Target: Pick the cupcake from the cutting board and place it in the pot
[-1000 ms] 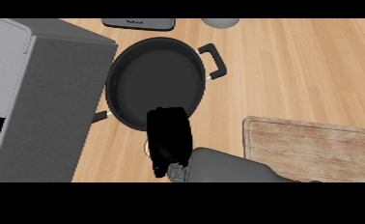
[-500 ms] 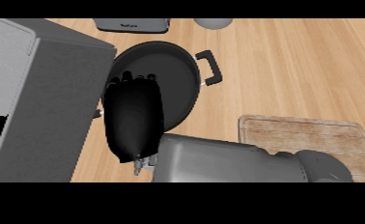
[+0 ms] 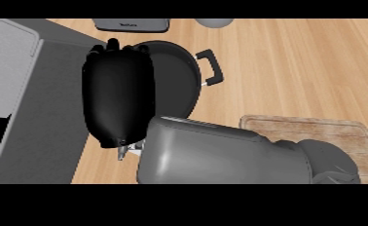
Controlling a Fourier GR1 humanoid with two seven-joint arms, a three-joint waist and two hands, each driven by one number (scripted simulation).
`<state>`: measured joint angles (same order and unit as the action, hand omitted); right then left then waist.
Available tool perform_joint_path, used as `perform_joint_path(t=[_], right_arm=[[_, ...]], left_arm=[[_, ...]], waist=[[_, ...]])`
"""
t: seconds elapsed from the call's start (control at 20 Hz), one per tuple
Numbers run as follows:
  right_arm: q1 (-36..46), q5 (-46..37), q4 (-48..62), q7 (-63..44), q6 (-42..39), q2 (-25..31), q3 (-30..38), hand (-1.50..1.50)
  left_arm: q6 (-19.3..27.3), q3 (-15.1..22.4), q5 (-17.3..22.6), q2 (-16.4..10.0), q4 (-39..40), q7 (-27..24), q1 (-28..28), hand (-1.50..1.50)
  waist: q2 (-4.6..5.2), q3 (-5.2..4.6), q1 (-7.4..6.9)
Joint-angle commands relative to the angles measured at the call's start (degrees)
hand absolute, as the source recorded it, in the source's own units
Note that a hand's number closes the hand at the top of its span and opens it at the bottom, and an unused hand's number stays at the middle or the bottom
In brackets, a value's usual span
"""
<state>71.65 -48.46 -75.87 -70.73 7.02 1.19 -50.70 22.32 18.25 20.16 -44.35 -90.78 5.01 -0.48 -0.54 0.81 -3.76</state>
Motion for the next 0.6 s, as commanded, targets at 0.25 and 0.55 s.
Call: perform_joint_path(t=[0.25, 0.55], right_arm=[[0.6, -2.6, 7.2, -9.6, 9.9, -1.1, 4.2, 1.5], [2.4, -1.0, 15.9, -3.5, 12.6, -1.1, 6.6, 1.5]], left_arm=[[2.2, 0.6, 0.4, 3.2, 1.5, -1.8, 0.2, 0.0], [2.3, 1.1, 0.7, 3.0, 2.3, -1.3, -2.2, 0.0]], waist=[[0.9, -0.98, 1.14], [1.27, -0.97, 1.45]])
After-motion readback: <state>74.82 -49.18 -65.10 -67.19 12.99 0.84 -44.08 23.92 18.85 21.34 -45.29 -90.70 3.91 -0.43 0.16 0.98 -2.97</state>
